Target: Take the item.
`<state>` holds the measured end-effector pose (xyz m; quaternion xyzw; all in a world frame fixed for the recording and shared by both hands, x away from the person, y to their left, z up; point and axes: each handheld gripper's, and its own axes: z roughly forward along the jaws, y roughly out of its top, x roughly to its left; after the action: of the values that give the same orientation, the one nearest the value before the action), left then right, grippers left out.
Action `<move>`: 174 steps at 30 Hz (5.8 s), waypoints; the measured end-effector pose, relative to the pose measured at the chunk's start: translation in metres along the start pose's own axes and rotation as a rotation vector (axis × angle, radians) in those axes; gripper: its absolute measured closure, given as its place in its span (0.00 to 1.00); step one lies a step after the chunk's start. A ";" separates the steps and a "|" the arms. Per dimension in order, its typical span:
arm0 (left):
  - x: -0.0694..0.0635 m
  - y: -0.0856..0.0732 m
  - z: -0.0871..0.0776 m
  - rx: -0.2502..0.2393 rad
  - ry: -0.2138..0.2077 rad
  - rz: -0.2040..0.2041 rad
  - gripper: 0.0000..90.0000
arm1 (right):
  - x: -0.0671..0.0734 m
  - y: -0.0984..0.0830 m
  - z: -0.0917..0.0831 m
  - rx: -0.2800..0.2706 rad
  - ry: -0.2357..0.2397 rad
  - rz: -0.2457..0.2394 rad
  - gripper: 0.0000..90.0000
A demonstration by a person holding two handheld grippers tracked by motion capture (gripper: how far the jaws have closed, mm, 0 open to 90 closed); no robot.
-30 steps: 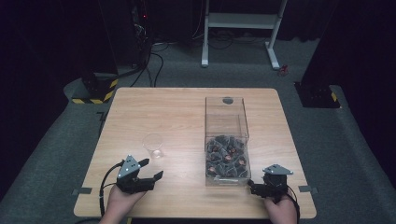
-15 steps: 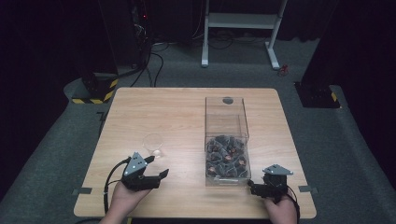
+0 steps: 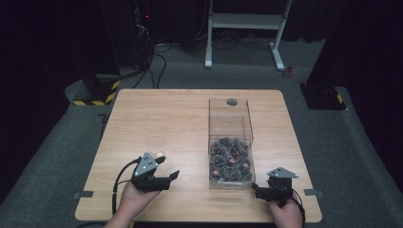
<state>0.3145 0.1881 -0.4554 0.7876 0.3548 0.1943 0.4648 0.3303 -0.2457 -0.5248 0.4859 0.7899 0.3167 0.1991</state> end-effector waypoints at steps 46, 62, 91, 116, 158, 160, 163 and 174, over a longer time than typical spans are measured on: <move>-0.029 0.043 0.037 -0.032 -0.111 0.025 0.27 | 0.000 0.000 0.000 0.000 0.006 -0.007 0.09; -0.043 0.057 0.054 -0.017 -0.149 0.053 0.29 | 0.000 0.000 0.000 0.000 0.007 -0.008 0.09; -0.053 0.068 0.099 -0.005 -0.208 0.081 0.64 | 0.001 0.000 0.000 0.000 0.011 -0.011 0.09; -0.055 0.060 0.095 -0.048 -0.224 0.071 1.00 | 0.001 0.000 0.000 0.000 0.014 -0.012 0.09; -0.056 0.067 0.081 -0.159 -0.250 0.020 1.00 | 0.001 0.000 0.000 0.001 0.014 -0.011 0.09; -0.056 0.068 0.080 -0.166 -0.249 0.019 1.00 | 0.001 0.000 0.000 0.000 0.014 -0.013 0.09; -0.057 0.070 0.079 -0.177 -0.252 0.019 1.00 | 0.001 0.000 0.000 0.001 0.014 -0.013 0.09; -0.057 0.073 0.073 -0.215 -0.257 0.031 1.00 | 0.001 0.000 0.000 0.001 0.014 -0.011 0.09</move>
<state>0.3504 0.0794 -0.4266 0.7571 0.2571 0.1359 0.5849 0.3295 -0.2451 -0.5247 0.4792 0.7943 0.3185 0.1951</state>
